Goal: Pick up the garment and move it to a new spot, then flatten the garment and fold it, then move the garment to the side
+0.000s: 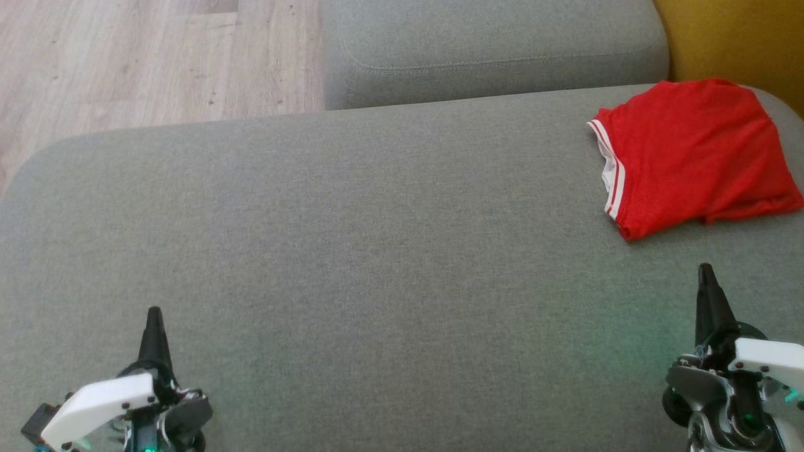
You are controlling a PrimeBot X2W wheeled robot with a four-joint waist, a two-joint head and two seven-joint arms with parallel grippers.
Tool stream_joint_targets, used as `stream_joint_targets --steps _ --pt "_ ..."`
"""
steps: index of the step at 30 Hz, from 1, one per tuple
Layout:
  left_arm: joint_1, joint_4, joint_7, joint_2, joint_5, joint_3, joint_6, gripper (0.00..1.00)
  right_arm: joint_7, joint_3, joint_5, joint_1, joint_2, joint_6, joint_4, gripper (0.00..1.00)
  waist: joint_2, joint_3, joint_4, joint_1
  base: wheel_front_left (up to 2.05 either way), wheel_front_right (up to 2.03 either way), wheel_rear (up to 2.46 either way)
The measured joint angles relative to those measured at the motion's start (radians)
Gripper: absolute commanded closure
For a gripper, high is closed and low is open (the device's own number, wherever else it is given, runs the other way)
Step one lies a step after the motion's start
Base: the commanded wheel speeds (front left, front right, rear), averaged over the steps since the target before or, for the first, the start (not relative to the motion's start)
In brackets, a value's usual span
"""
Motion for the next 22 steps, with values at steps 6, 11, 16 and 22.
stream_joint_targets --steps 6,11,16,22 --pt "0.0 0.0 0.0 0.0 0.0 0.0 0.0 1.0 0.0 -0.002 0.0 0.0 0.0 0.0 0.0 1.0 0.0 0.0 0.0 0.0 0.0 0.0 0.0" --pt "0.0 0.0 0.0 0.0 0.0 0.0 0.0 1.0 0.0 -0.004 0.0 0.0 0.0 0.0 0.0 1.0 0.0 0.0 0.0 0.0 0.0 0.0 0.0" --pt "0.0 0.0 0.0 0.0 0.0 0.001 0.0 1.0 0.001 -0.004 0.0 0.0 0.0 0.0 0.0 1.0 0.0 0.0 0.0 0.0 0.0 0.0 0.0" --pt "0.0 0.0 0.0 0.0 0.0 0.001 0.0 1.0 0.002 -0.006 0.0 0.0 0.0 0.0 0.0 1.0 0.0 0.0 0.0 0.0 0.0 0.0 0.0"
